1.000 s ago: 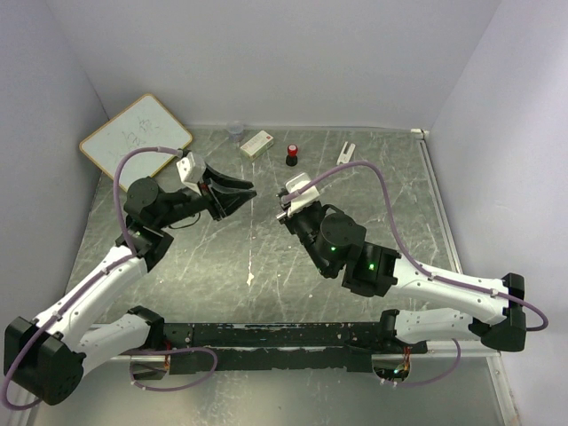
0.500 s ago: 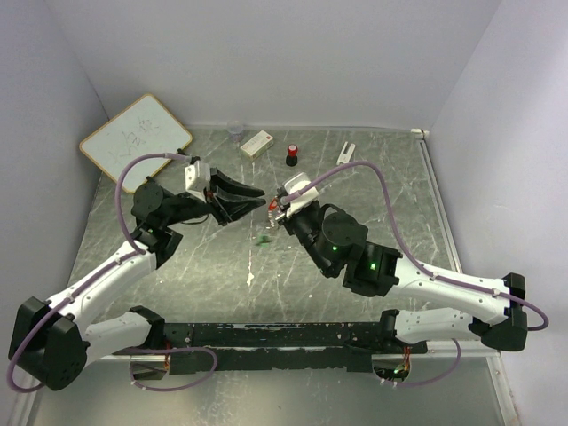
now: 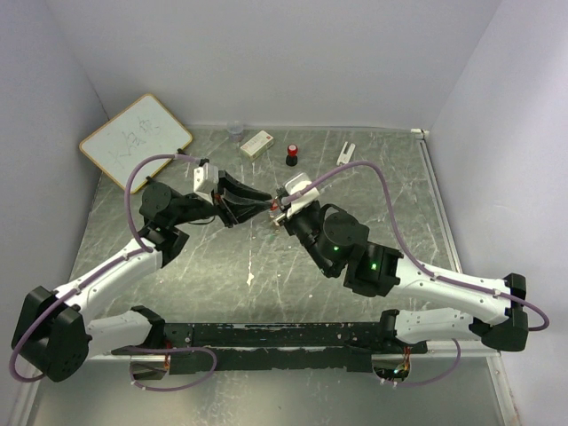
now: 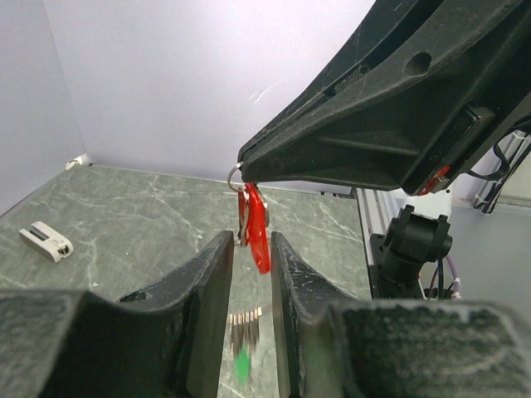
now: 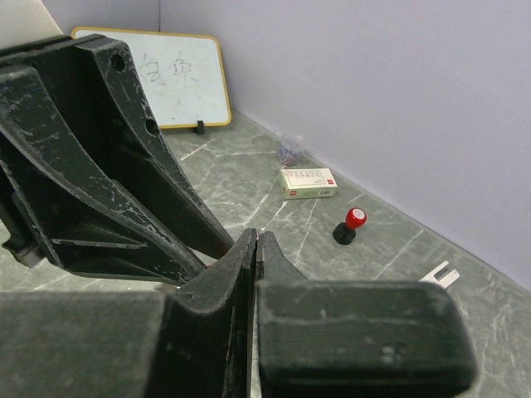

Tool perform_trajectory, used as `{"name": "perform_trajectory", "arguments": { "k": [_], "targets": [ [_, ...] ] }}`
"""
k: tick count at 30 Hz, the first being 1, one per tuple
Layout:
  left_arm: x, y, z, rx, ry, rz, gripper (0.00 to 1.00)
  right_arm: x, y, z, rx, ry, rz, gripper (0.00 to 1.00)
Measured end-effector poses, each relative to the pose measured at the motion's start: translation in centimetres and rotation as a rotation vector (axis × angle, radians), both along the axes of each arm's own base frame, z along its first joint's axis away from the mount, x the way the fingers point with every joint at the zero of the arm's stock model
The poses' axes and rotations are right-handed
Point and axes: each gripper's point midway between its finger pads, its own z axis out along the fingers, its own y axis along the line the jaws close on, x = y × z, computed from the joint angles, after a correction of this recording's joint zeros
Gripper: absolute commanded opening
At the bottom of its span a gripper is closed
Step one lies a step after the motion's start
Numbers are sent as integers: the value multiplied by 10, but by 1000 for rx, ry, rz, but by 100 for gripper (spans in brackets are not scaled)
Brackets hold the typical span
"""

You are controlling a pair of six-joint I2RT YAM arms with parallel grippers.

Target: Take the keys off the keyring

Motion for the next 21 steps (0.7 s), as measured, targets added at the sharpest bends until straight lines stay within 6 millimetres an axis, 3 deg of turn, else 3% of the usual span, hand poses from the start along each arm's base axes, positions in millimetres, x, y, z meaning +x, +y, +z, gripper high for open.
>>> {"name": "perform_trajectory", "arguments": {
  "k": [13,21],
  "targets": [
    [4,-7,-6,8,-25,16,34,-5,-1,7,30,-1,30,0],
    [-19,4,-6,-18,-98,-11,36,-6,-2,9,37,-1,32,0]
  ]
}}
